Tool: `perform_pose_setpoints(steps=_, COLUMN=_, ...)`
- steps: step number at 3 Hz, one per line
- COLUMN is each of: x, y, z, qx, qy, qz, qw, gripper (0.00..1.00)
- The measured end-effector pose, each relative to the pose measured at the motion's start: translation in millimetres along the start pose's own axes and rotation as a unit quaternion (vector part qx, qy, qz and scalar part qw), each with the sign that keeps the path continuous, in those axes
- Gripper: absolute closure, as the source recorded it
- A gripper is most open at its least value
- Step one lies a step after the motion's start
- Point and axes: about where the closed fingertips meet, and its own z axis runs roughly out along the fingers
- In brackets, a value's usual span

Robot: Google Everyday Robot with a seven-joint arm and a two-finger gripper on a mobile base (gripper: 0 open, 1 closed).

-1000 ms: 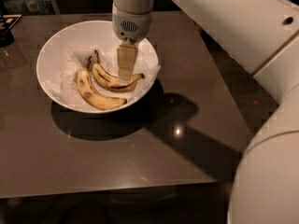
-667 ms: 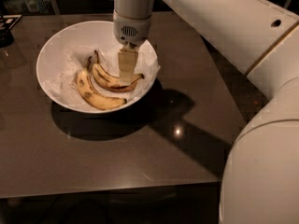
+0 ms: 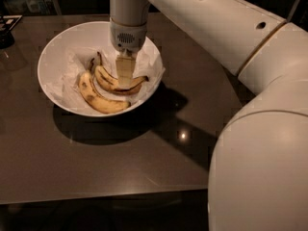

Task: Pick banana from white bowl

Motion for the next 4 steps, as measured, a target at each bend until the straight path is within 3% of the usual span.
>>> perform_pose_setpoints(steps=2, x=-15, y=0, z=24, qx=-0.016, qy=0.015, qz=-0.018, qw=0.9996, gripper=0.44)
perform_pose_setpoints(steps=4, x=-7, y=-6, z=37, qx=-0.02, qy=0.022, qz=-0.011, qw=0.9995, gripper=0.45)
